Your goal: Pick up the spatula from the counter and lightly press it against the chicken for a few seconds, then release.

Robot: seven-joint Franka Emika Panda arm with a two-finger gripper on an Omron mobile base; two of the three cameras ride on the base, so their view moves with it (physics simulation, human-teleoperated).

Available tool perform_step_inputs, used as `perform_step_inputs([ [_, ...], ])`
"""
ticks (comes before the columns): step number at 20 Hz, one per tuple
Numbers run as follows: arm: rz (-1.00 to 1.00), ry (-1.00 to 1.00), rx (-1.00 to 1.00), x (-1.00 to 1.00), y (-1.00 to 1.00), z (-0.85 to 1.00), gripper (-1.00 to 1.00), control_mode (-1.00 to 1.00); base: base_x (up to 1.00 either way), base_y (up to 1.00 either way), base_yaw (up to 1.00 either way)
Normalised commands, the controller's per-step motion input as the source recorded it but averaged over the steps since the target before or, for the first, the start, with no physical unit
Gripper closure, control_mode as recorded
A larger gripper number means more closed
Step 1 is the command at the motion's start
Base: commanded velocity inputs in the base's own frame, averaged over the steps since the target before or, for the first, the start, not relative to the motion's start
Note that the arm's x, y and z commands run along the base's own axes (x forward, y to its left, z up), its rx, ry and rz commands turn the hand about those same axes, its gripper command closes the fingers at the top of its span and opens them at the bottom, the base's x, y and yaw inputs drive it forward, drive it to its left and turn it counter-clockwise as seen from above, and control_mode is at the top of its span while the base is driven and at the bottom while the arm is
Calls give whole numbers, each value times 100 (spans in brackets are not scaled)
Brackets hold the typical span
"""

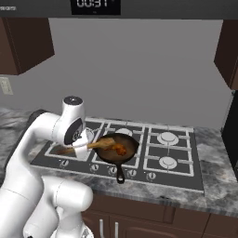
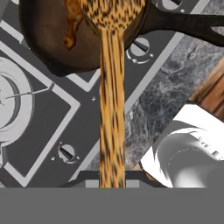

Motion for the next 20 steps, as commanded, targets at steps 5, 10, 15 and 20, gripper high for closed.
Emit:
perform_step_inputs([
  [5, 0, 6, 1, 19, -11, -13, 100, -100, 0, 0, 0],
  [10, 0, 8, 1, 23, -11, -14, 100, -100, 0, 0, 0],
  [15, 0, 6, 0, 26, -10, -1, 100, -100, 0, 0, 0],
  [20, 0, 4, 0, 21, -5, 0, 100, -100, 0, 0, 0],
])
